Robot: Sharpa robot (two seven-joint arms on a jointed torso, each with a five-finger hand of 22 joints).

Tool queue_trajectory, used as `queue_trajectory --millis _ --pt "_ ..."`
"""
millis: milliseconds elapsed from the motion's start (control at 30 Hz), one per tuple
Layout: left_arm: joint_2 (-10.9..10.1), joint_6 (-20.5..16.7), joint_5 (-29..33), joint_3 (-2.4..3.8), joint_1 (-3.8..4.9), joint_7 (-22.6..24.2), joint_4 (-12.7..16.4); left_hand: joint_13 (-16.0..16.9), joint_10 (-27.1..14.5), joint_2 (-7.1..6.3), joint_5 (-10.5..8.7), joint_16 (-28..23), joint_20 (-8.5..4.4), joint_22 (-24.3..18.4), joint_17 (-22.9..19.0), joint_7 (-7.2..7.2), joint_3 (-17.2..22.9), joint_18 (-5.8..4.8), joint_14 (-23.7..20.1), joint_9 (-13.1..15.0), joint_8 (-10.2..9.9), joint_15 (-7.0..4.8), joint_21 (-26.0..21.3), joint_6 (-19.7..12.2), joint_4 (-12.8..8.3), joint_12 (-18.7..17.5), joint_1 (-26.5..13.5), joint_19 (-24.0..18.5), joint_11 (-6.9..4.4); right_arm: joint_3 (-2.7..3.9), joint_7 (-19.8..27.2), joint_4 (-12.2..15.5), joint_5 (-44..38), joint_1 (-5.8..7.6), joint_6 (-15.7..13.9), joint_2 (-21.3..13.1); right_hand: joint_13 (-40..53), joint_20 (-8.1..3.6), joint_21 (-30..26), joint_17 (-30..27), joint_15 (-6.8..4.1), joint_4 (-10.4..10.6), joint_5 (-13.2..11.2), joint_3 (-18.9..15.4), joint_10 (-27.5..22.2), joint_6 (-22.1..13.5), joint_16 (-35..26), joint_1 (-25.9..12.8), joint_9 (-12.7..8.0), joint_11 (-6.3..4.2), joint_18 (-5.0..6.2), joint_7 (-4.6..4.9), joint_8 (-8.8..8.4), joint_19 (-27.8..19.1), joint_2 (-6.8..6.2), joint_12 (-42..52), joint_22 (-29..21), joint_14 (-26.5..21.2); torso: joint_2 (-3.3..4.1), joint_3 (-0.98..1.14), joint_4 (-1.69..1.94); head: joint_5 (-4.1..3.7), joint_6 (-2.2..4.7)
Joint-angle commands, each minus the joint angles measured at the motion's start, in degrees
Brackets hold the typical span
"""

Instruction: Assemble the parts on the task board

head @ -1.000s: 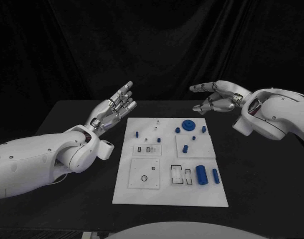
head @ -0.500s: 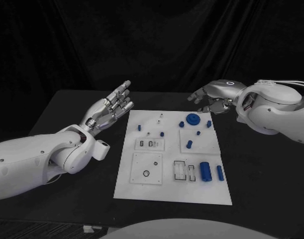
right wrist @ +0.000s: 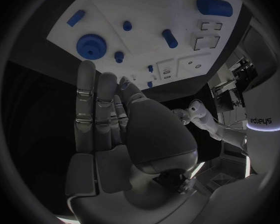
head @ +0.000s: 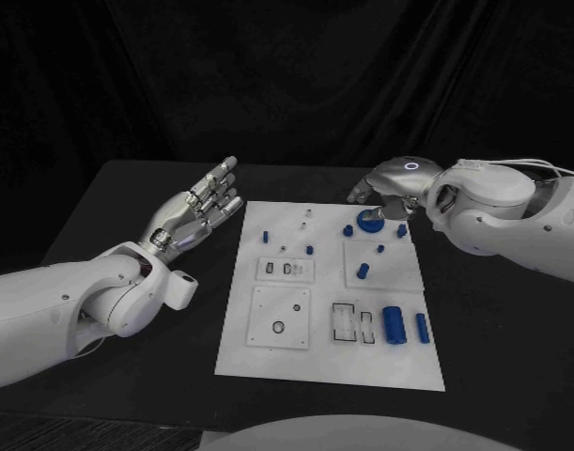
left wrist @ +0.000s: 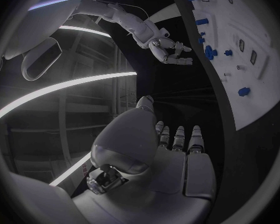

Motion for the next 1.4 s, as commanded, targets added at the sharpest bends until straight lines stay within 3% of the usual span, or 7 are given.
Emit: queue_trajectory --millis 33,433,500,567,667,1167,1400 --pt "0.17 1.21 -0.32 0.05 0.12 6.59 0.01 -0.08 0.01 0.02 0.23 -0.21 0.44 -0.05 -0.06 0.4 0.35 0.42 0.08 0.09 0.28 0.49 -0.19 0.02 -0.02 -0.37 0.6 0.04 0.49 0.03 -0.75 -0.39 -2.71 -0.64 0.76 0.26 0.05 0.02 0.59 0.62 -0.09 0.16 -0.5 0.2 0.65 1.41 0.62 -0.4 0.17 0.02 0.47 0.0 0.35 -0.53 -0.21 0.04 0.51 0.32 0.75 -0.07 0.7 -0.73 0.26" --pt "0.78 2.23 -0.32 0.05 0.12 6.53 -0.63 -0.08 0.01 0.14 0.46 -0.21 1.02 -0.05 -0.06 0.89 0.69 0.43 0.08 0.11 0.3 1.07 -0.19 0.2 -0.05 -0.37 0.99 0.04 1.18 0.04 -0.3 -2.27 -2.86 -2.61 0.78 1.5 0.03 0.13 2.65 4.23 0.08 0.59 -0.84 0.89 1.84 3.15 4.07 -0.59 0.25 0.31 0.4 0.01 0.4 -1.4 -0.58 0.04 2.95 0.55 1.48 -0.12 1.44 -1.99 1.46" --pt "0.9 2.41 -0.32 0.05 0.11 6.51 -0.79 -0.08 0.01 0.16 0.51 -0.21 1.16 -0.05 -0.06 1.04 0.78 0.44 0.08 0.12 0.31 1.2 -0.19 0.24 -0.07 -0.37 1.11 0.04 1.39 0.04 -0.19 -2.6 -2.87 -2.9 0.66 1.73 -0.02 0.21 3.78 4.69 0.16 0.29 1.68 1.81 2.43 4.23 4.57 0.08 0.46 0.5 0.32 -1.01 0.53 -1.81 -0.68 0.02 4.38 0.32 1.56 -0.16 1.53 -2.2 1.67" --pt "0.97 2.58 -0.32 0.05 0.11 6.45 -0.89 -0.08 0.01 0.16 0.55 -0.21 1.24 -0.05 -0.06 1.11 0.84 0.44 0.08 0.12 0.31 1.28 -0.19 0.23 -0.09 -0.37 1.17 0.04 1.53 0.04 -0.05 -2.95 -2.87 -3.14 0.45 1.98 -0.06 0.24 4.61 5.19 0.14 0.34 2.44 2.38 2.77 4.88 5.04 0.12 0.59 0.48 0.24 -0.9 0.57 -1.99 -0.8 0.0 5.46 0.27 1.65 -0.16 1.63 -2.36 1.83" --pt "1.01 2.77 -0.32 0.05 0.11 6.35 -0.98 -0.08 0.01 0.16 0.6 -0.21 1.35 -0.05 -0.06 1.0 0.91 0.43 0.08 0.11 0.29 1.37 -0.19 0.15 -0.12 -0.37 1.25 0.04 1.7 0.04 0.1 -3.54 -2.88 -3.5 0.12 2.44 -0.1 0.26 5.65 5.77 0.19 0.47 3.21 3.36 3.39 5.53 5.64 0.08 0.8 0.54 0.18 -2.11 0.44 -2.42 -1.22 0.02 6.85 0.18 1.7 -0.18 1.67 -2.43 1.84" --pt "1.17 3.49 -0.32 0.04 0.1 6.07 -1.47 -0.08 0.01 0.1 0.82 -0.21 1.94 -0.05 -0.06 0.87 1.22 0.44 0.08 0.09 0.27 1.9 -0.19 0.02 -0.24 -0.37 1.59 0.04 2.43 0.04 -0.26 -5.89 -2.89 -4.74 -1.58 4.08 -0.23 0.64 8.25 6.09 0.52 0.58 3.93 5.49 -1.69 5.14 6.12 -0.52 0.89 0.73 -0.03 -1.68 0.02 -4.44 -2.94 -0.57 10.96 -1.39 0.96 -0.67 1.79 -1.86 0.9" --pt "1.34 3.86 -0.32 0.04 0.09 5.92 -1.84 -0.08 0.01 0.04 1.0 -0.21 2.74 -0.05 -0.06 1.2 1.58 0.47 0.08 0.09 0.28 2.6 -0.19 0.02 -0.36 -0.37 1.9 0.04 2.96 0.04 -0.7 -6.13 -2.89 -4.87 -1.33 4.12 -0.15 0.76 8.51 5.63 0.65 0.62 4.02 5.87 -3.27 4.89 5.8 -0.86 0.87 0.85 -0.01 -2.48 0.07 -5.18 -3.19 -0.48 11.64 -2.03 0.78 -0.77 1.91 -2.05 0.91"
